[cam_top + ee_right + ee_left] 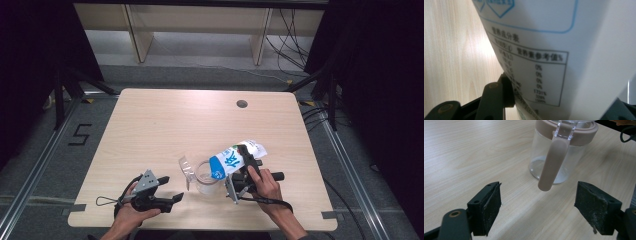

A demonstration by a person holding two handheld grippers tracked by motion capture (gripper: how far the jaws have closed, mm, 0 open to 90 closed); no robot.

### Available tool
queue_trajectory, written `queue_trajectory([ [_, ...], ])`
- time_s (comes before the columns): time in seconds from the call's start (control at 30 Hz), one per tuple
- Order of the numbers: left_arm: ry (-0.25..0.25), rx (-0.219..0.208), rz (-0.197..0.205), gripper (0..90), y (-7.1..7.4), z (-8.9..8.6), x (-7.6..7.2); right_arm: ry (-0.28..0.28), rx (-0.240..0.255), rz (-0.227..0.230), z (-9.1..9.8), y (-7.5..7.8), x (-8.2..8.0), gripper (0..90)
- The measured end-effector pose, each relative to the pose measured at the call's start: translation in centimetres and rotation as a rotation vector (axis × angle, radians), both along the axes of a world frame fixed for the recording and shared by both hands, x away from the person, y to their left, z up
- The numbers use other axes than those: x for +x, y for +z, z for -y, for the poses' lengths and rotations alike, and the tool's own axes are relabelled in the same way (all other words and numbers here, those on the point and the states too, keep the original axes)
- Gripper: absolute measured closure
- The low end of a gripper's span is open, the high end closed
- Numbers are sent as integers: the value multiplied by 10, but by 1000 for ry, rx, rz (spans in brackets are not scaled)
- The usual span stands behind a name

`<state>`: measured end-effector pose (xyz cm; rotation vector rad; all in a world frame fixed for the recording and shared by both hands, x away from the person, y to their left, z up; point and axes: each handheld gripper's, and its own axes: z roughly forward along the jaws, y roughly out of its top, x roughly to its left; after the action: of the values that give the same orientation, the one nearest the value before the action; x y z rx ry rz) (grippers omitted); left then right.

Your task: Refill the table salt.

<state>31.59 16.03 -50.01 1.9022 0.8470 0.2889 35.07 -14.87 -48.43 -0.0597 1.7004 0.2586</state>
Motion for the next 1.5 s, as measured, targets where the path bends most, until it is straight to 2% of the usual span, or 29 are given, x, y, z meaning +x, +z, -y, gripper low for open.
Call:
queue_trajectory([
  [0.4, -4, 0, 2, 204, 0, 0, 0, -4, -4, -3, 0, 0, 0, 529],
  [0.43, 1, -1, -1, 204, 0, 0, 0, 13, 1, 9, 0, 0, 1, 530],
  [0.5, 1, 0, 0, 204, 0, 0, 0, 14, -51, 20, -1, 4, 0, 531],
  [0.7, 0, 0, 0, 204, 0, 0, 0, 4, -40, 19, -1, 3, -1, 532],
  [0.73, 0, 0, 0, 204, 0, 0, 0, -1, -11, 11, -1, 1, -1, 532],
  [0.83, -2, 0, 1, 204, 0, 0, 0, 15, -2, 12, 0, 0, 1, 533],
  [1.1, 0, -5, 4, 204, 0, 0, 0, -1, -9, 5, 0, 1, -1, 534],
  [1.13, -1, -3, 3, 204, 0, 0, 0, 17, -1, 9, 0, 0, 0, 534],
  [1.17, 7, -4, 8, 204, 0, 1, 0, 12, -6, 6, 0, 1, 0, 534],
  [1.23, -7, 2, -1, 204, 0, 0, 0, 4, -7, 1, 0, 1, -1, 534],
  [1.37, -3, -6, 0, 204, -1, 1, 0, 15, -2, 10, 0, 0, 0, 534],
  [1.4, -3, 5, 0, 204, 0, 1, 0, 15, -1, 9, 0, 0, 0, 534],
  [1.5, -9, 0, 7, 204, 0, 1, 0, 2, -7, 7, -1, 1, -1, 535],
])
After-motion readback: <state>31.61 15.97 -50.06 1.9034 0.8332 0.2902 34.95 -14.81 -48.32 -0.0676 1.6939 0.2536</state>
